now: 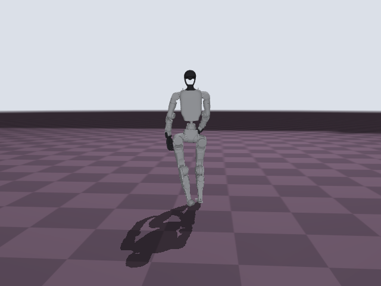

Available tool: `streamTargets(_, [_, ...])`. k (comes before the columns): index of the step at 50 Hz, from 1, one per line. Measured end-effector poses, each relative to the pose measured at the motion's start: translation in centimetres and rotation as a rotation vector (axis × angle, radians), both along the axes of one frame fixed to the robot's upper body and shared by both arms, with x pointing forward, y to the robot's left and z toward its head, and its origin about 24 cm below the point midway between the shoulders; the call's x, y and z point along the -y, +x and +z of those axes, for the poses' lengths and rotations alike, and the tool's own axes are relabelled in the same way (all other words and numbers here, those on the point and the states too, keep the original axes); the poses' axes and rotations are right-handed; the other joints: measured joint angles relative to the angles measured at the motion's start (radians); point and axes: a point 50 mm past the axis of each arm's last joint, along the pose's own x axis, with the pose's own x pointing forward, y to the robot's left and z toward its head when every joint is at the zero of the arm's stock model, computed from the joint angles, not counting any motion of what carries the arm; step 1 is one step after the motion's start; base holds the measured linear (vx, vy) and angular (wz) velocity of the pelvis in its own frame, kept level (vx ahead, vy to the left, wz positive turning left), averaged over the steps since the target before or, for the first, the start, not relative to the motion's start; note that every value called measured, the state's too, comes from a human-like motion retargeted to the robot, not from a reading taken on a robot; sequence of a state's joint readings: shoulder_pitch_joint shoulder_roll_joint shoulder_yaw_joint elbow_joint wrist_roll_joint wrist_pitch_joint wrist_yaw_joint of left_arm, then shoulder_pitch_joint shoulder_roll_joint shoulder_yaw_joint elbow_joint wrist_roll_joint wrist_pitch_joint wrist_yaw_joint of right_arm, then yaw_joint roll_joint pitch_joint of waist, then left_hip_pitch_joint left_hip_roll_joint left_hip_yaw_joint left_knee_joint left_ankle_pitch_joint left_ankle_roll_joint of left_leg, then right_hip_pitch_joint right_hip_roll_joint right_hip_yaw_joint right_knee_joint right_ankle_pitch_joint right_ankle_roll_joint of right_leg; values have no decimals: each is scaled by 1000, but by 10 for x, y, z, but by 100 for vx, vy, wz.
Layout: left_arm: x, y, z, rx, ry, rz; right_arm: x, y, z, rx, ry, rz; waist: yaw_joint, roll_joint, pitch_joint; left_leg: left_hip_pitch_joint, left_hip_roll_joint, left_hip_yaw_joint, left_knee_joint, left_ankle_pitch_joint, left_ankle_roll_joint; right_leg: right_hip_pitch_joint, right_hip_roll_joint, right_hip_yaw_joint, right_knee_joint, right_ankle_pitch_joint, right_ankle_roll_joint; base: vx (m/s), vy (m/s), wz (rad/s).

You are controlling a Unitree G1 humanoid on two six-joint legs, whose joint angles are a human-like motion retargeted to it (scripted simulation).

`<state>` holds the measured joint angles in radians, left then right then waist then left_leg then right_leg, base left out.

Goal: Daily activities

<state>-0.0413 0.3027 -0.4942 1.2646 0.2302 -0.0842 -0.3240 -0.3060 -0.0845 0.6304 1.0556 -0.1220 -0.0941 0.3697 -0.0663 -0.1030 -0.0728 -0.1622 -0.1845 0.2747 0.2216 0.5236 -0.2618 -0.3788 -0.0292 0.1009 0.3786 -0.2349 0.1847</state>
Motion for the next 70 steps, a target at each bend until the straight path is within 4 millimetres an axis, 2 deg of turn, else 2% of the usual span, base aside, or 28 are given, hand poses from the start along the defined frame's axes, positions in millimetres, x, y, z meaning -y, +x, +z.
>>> streamTargets(30, [-35,12,11,15,107,-36,-21,-2,6,1,79,19,82,-42,-45,-199,44,-56,152,0,0,-16,54,-4,-208,148,16,0,0,-1])
streamTargets(37, [-39,24,15,56,116,-37,-16,-5,3,-3,65,10,101,-58,-39,-255,69,-69,214,-1,0,-15,78,-13,-253,187,14,-4,-6,-11])
streamTargets(42, [-28,36,16,102,79,-40,-3,-9,-3,-14,31,-18,116,-71,-35,-306,94,-86,256,-7,0,-27,98,-25,-279,219,10,-6,-7,-8])
streamTargets(45, [-20,42,17,126,53,-41,6,-12,-6,-19,9,-36,127,-76,-33,-337,120,-103,298,-80,0,-37,116,-31,-289,234,5,-4,-10,-12])
streamTargets(48, [-16,46,17,144,38,-39,11,-12,-8,-20,-2,-55,143,-72,-26,-365,185,-130,364,-250,5,-45,152,-40,-293,246,-8,-3,-15,-18])
streamTargets(52, [-14,52,19,175,34,-37,17,-10,-8,-12,-11,-84,161,-52,-8,-393,291,-113,469,-524,114,-46,194,-62,-291,252,-17,-1,-5,-6])
streamTargets(55, [-13,57,21,197,34,-34,21,-6,-7,2,-15,-109,174,-39,9,-405,351,-104,523,-663,175,-45,217,-73,-287,255,-16,0,0,0])
streamTargets(60, [-9,64,23,227,35,-31,28,-1,-4,27,-28,-140,185,-26,32,-414,393,-115,548,-754,204,-53,239,-82,-280,263,-10,0,0,0])
streamTargets(70, [2,75,24,272,28,-52,51,4,-4,55,-87,-179,173,-28,52,-437,379,-125,489,-766,206,-116,229,-89,-250,270,13,0,0,0])
